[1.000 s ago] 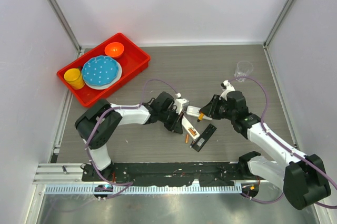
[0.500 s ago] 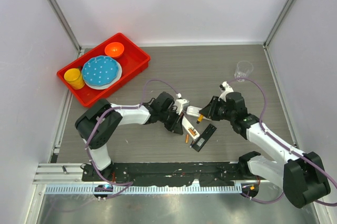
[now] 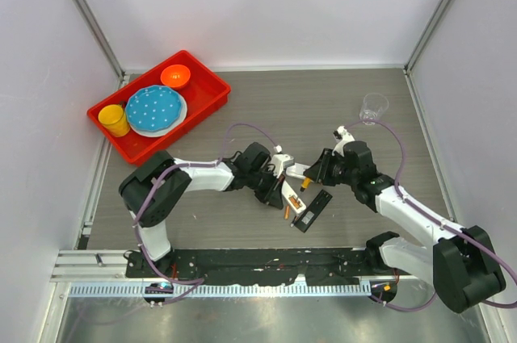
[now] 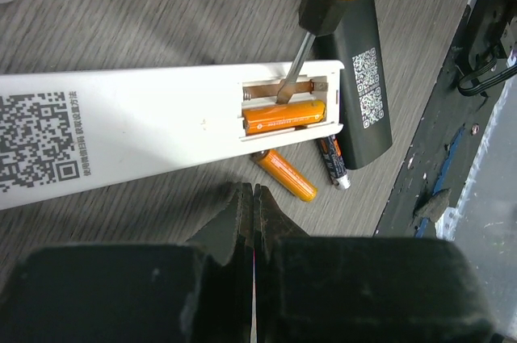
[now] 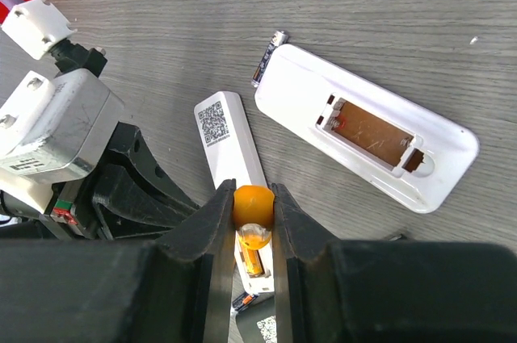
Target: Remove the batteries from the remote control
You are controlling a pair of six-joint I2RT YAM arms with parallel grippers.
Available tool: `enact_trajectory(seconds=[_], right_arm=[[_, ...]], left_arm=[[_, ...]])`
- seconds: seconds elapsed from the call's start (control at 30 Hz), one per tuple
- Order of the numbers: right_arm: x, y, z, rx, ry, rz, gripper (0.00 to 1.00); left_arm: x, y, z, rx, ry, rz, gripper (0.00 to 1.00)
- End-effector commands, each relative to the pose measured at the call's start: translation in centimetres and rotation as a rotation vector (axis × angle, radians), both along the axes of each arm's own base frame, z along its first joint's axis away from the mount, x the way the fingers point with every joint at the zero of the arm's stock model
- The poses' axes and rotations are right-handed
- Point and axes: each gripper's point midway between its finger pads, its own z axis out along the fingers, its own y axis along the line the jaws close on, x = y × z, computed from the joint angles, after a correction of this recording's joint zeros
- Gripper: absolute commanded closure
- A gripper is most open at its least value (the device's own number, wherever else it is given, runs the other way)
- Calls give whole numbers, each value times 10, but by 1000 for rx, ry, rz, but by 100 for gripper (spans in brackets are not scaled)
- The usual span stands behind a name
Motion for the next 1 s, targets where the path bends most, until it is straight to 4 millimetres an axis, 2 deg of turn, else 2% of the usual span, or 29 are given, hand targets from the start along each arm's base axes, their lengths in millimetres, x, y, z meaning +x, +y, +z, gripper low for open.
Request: enact_trajectory(seconds=[0.0,0.37,0.7,0.97], right_arm=[[2,9,4,11,-19,34,99],[0,24,0,106,32,48,99],[5,19,-8,49,29,-16,99],[2,27,-19,90,70,-18,99]], left_arm=[[2,-12,10,-33,-4,-16,100],[4,-12,4,-13,-1,0,100],[3,-13,0,-3,2,1,100],[3,-13,-3,8,4,1,100]])
